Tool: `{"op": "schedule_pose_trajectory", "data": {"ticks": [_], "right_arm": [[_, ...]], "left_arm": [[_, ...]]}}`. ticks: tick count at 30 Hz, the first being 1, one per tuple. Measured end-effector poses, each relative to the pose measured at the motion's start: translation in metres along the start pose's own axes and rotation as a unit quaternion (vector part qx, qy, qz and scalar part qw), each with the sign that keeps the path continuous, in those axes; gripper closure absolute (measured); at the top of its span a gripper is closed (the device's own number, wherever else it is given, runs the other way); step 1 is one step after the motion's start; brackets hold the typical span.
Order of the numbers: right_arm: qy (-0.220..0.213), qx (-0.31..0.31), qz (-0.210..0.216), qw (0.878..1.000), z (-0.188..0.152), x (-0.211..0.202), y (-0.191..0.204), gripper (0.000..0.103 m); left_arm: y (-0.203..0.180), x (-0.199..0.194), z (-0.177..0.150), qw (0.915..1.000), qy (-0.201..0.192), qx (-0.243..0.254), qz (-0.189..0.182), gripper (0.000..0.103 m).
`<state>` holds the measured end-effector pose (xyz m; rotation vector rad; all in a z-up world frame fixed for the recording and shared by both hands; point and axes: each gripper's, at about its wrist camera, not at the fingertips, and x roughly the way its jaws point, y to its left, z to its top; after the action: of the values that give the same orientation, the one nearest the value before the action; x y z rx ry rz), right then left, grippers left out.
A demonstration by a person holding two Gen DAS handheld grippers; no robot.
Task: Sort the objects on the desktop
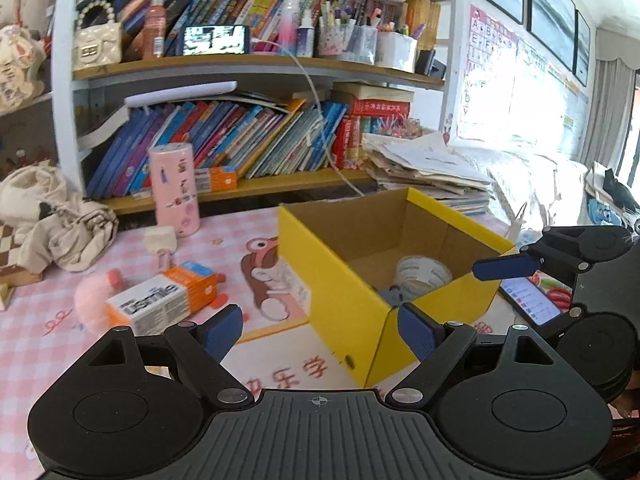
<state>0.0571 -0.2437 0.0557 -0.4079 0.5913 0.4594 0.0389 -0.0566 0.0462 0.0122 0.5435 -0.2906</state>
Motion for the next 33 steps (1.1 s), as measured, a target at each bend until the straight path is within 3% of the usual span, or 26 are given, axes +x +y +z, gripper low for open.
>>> {"op": "schedule_pose_trajectory", "data": {"ticks": [12, 22, 27, 33], "right_arm": [[0.011, -0.039, 0.054, 0.998, 0.007, 0.005, 0.064, 0.022], [0.027, -0.064, 0.099, 0.993, 0.015, 0.022, 0.097, 0.023], [0.037, -0.071, 0.114, 0.990, 0.016, 0.028, 0.105, 0.030], [0.039, -0.072, 0.110, 0.991, 0.019, 0.032, 0.105, 0.031]], "left_arm": [[0.040, -0.034, -0.028, 0.9980, 0.022, -0.037, 0.047, 0.015], [0.077, -0.055, -0.049, 0.9887, 0.035, -0.092, 0.112, 0.010], [0.090, -0.056, -0.055, 0.9845, 0.042, -0.116, 0.125, 0.010], [0.092, -0.052, -0.053, 0.9854, 0.042, -0.112, 0.121, 0.010]]}}
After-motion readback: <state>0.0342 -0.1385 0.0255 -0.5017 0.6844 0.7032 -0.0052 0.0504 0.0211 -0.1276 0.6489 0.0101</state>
